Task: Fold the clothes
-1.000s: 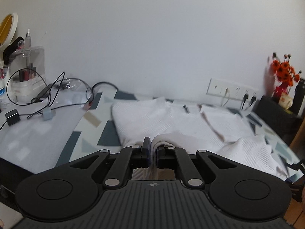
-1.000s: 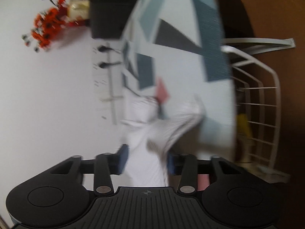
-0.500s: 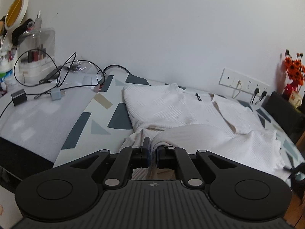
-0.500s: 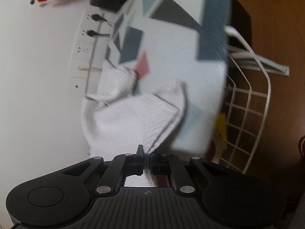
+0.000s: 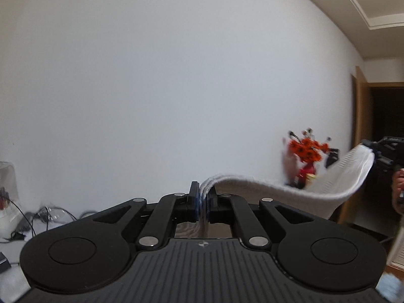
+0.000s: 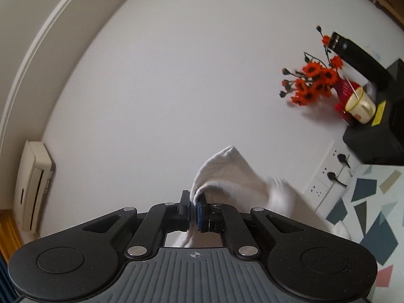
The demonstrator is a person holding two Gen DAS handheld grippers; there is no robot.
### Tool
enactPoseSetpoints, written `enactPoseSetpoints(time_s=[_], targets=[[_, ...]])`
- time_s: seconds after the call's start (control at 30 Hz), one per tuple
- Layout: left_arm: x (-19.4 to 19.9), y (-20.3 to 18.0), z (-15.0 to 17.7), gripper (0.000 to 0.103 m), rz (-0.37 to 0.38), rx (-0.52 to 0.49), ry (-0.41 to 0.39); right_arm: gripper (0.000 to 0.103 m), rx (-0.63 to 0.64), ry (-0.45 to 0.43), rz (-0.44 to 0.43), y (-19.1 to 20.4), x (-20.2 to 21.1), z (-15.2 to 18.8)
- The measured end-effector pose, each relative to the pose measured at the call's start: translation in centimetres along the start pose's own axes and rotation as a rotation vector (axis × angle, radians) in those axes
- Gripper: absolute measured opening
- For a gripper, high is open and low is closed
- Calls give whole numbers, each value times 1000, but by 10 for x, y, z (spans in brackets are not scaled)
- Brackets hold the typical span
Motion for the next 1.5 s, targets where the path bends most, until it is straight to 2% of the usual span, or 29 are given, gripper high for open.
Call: enactPoseSetpoints(time_s=[0.1,0.2,0.27,0.37,0.43,0.5,0.67,0.73,0.97,1.07,1.17,1.3,1.5], targets=[[13,-5,30,5,-7,37,106,5,-38,31,110,-20,20,13],[18,-3,66,5,-9,129,221,5,-84,55,269,-49,41,27],[17,-1,80,5,13,203,261,5,-101,63,340,-58,44,31],[13,-6,82,5,82,199,275,5,-109,67,420,-66,48,35],[10,-7,84,5,126,187,302,5,-97,65,438,-63,47,36],[10,-6,90,5,137,176,324,5,-78,60,432,-60,43,35],[2,17,100,5,49,241,313,5,-76,80,451,-61,32,34],[-10,24,98,5,14,228,303,5,-75,100,460,-64,21,34],[-95,48,79,5,-103,117,294,5,-26,218,446,-93,-62,34],[-147,66,72,5,-145,145,312,5,-38,245,415,-118,-113,37],[-205,82,70,5,-205,175,344,5,-80,255,388,-155,-169,38],[-288,97,69,5,-278,164,398,5,-143,276,374,-216,-247,43],[-392,123,89,5,-384,165,470,5,-186,357,405,-300,-340,62]])
Point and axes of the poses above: each gripper's, at about its wrist camera, not at the fingertips, and x roughly against the way its jaws point, y to its left, z to its underside, the point moved 5 cm from there along -x, roughly the way its jaws point, and after that the axes turned 3 degrees about -z, right-handed, at the moved point
